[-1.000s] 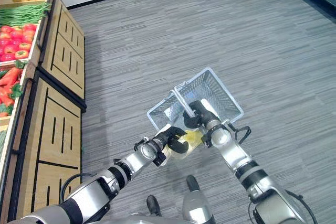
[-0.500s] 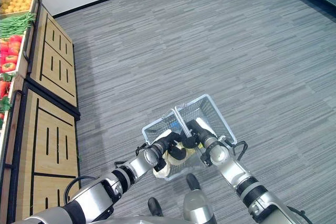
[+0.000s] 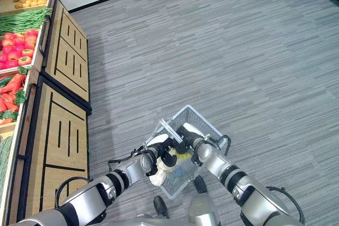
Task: Get the vegetables into the basket
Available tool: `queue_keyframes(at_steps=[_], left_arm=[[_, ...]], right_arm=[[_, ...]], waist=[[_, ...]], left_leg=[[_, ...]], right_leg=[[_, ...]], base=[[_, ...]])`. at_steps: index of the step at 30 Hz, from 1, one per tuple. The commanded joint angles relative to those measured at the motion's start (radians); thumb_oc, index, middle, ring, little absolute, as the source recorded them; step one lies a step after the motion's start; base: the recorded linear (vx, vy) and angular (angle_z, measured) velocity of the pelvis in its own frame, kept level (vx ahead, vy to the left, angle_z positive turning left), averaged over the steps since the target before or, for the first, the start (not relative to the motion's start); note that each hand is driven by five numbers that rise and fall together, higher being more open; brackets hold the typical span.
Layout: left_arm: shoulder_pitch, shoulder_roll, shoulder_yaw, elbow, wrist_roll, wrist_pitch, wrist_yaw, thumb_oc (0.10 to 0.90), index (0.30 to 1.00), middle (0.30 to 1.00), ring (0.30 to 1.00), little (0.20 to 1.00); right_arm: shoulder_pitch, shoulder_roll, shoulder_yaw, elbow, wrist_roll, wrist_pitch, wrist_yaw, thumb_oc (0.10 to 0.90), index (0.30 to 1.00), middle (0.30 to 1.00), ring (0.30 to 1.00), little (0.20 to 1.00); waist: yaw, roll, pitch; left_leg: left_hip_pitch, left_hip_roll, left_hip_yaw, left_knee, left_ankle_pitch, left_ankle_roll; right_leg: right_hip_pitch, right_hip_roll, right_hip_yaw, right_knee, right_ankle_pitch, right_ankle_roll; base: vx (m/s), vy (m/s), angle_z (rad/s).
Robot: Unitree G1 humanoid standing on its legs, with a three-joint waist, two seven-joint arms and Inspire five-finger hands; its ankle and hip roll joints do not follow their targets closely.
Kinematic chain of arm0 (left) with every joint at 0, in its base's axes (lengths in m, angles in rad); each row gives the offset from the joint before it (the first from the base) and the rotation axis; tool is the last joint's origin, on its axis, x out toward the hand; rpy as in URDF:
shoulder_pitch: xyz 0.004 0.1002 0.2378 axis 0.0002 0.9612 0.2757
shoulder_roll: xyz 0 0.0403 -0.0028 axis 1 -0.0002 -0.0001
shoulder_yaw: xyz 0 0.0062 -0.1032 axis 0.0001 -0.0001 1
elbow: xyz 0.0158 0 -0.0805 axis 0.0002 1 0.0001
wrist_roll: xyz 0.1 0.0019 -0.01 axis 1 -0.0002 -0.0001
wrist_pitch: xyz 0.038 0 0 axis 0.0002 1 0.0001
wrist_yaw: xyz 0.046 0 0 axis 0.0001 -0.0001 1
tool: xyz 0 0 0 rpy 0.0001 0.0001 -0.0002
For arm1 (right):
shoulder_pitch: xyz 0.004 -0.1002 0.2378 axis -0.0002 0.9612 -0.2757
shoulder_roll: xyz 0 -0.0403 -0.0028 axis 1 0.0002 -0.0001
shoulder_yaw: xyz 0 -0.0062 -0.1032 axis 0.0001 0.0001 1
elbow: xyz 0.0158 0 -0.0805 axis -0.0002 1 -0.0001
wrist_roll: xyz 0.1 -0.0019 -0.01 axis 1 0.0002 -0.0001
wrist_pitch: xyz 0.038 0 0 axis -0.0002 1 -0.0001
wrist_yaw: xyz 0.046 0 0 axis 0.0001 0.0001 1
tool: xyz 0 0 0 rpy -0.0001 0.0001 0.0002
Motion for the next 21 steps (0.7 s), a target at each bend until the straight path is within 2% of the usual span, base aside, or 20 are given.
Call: queue_keyframes(at_steps=[1, 16, 21], left_arm=[[-0.085, -0.064, -0.015, 0.030, 0.048, -0.066, 0.026, 0.900, 1.000, 1.000, 1.000, 1.000], [-0.074, -0.060, -0.017, -0.003, 0.065, -0.075, 0.012, 0.900, 1.000, 1.000, 1.000, 1.000], [-0.053, -0.033, -0.038, -0.071, 0.056, -0.106, -0.069, 0.900, 1.000, 1.000, 1.000, 1.000]], right_arm=[[-0.147, 0.080, -0.033, -0.068, -0.015, -0.116, -0.031, 0.400, 0.300, 0.300, 0.300, 0.300], [-0.099, 0.102, -0.054, -0.017, -0.030, -0.120, -0.042, 0.400, 0.300, 0.300, 0.300, 0.300], [-0.049, 0.085, -0.112, 0.122, -0.034, -0.111, -0.056, 0.400, 0.300, 0.300, 0.300, 0.300]], waist=[[0.005, -0.039, -0.051], [0.022, -0.051, -0.049], [0.025, -0.050, -0.053]], left_leg=[[0.023, 0.052, -0.039, 0.001, -0.014, -0.087], [0.044, 0.052, -0.048, 0.001, -0.021, -0.084], [0.053, 0.052, -0.048, 0.001, -0.028, -0.084]], right_leg=[[-0.017, -0.116, -0.051, 0.051, -0.020, 0.081], [0.019, -0.115, -0.067, 0.039, -0.025, 0.078], [0.029, -0.115, -0.070, 0.036, -0.027, 0.080]], base=[[0.00, -0.027, 0.03], [0.01, -0.007, 0.02], [0.00, 0.000, 0.00]])
